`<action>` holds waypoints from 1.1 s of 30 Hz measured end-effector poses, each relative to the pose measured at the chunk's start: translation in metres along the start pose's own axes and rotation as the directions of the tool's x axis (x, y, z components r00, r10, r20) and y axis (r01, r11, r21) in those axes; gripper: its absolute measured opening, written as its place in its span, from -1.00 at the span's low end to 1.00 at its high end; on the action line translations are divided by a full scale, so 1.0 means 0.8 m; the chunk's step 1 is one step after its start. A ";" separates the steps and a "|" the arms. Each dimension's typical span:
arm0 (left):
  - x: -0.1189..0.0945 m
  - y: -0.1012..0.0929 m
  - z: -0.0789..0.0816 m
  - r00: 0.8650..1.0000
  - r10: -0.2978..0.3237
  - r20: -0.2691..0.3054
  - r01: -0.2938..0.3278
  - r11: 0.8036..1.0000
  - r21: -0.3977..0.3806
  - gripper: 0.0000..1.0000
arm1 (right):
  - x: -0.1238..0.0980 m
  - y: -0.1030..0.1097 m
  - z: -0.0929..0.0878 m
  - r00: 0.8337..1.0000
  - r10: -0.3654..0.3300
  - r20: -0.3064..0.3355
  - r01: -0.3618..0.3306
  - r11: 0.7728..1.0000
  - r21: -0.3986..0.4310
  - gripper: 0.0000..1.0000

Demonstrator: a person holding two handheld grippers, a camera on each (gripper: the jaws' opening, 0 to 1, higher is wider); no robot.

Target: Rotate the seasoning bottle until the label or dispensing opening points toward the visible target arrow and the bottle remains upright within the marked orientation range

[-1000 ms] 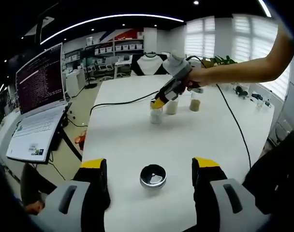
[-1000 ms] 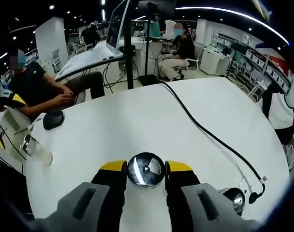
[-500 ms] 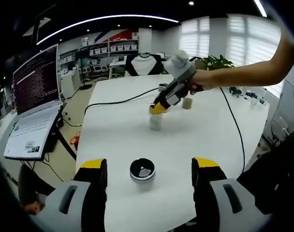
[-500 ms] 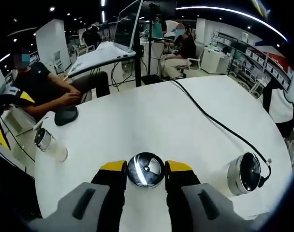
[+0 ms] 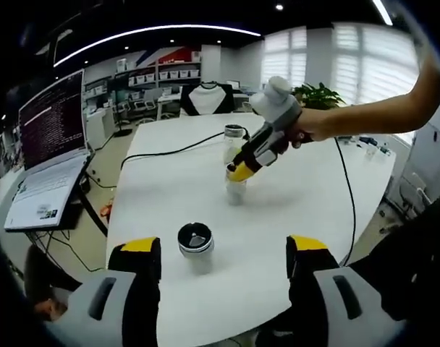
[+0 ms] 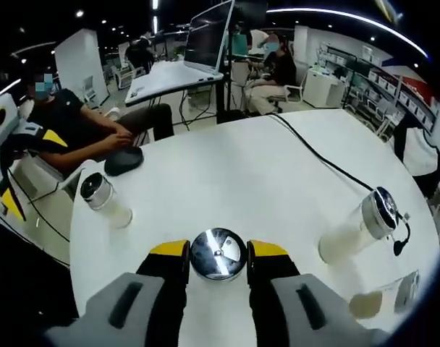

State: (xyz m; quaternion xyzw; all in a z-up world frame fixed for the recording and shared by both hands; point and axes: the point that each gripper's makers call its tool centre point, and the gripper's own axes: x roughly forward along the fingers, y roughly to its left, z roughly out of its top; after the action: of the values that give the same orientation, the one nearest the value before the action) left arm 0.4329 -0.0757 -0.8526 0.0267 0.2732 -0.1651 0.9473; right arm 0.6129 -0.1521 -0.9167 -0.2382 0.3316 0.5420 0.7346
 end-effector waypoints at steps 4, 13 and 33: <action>-0.007 -0.005 -0.005 1.000 -0.004 0.008 0.004 1.000 -0.004 0.49 | -0.004 0.018 -0.005 1.000 0.002 0.000 -0.002 1.000 -0.013 -0.44; -0.017 -0.018 -0.023 1.000 -0.024 0.002 0.024 1.000 -0.014 0.48 | -0.017 0.070 -0.016 0.999 0.045 -0.021 -0.047 0.997 -0.068 -0.44; -0.009 -0.051 -0.028 0.986 -0.160 0.041 0.156 0.984 0.083 0.26 | -0.034 0.148 -0.031 0.964 0.222 -0.146 -0.260 0.904 -0.340 -0.44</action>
State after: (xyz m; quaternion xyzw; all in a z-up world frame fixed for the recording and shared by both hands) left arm 0.4026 -0.1089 -0.8663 0.0387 0.2451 -0.2513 0.9356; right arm 0.4888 -0.1514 -0.9120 -0.3524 0.2923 0.6666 0.5882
